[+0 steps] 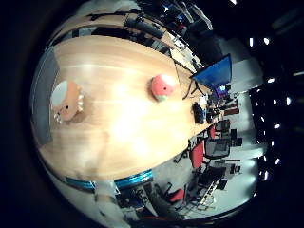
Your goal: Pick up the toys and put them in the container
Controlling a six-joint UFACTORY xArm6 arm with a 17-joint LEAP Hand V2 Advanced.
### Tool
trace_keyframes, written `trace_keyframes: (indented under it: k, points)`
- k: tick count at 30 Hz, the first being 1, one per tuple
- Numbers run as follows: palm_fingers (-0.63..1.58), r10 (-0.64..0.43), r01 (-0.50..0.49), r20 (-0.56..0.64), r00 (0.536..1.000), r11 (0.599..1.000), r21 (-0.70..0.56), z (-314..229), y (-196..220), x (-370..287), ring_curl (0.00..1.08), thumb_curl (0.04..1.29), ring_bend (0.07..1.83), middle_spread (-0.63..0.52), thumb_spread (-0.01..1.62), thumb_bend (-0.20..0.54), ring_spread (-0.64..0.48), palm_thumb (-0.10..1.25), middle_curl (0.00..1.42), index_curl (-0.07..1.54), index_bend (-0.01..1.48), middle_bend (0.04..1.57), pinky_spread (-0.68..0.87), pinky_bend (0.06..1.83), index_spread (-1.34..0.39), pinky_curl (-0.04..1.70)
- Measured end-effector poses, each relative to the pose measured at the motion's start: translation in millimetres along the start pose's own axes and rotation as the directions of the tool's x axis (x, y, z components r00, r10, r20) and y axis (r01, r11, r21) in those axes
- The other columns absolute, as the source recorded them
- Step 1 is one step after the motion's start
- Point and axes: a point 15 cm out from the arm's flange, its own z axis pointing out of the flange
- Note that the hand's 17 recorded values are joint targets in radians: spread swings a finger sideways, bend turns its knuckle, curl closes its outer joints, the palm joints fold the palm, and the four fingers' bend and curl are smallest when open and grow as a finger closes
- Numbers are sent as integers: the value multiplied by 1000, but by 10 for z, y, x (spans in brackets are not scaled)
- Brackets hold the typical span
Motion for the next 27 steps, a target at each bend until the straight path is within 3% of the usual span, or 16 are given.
trace_keyframes:
  k: [13, 27]
  points:
    - [265, -79, 82, 31, 996, 990, -116, 599, -224, -307, 232, 284, 512, -126, 991, -27, -56, 300, 359, 248, 140, 208, 379, 617, -444, 260]
    - [212, -113, 125, 57, 992, 953, -275, 1289, -214, -504, 237, 290, 549, -100, 968, -28, -49, 301, 360, 239, 142, 204, 296, 734, -430, 273]
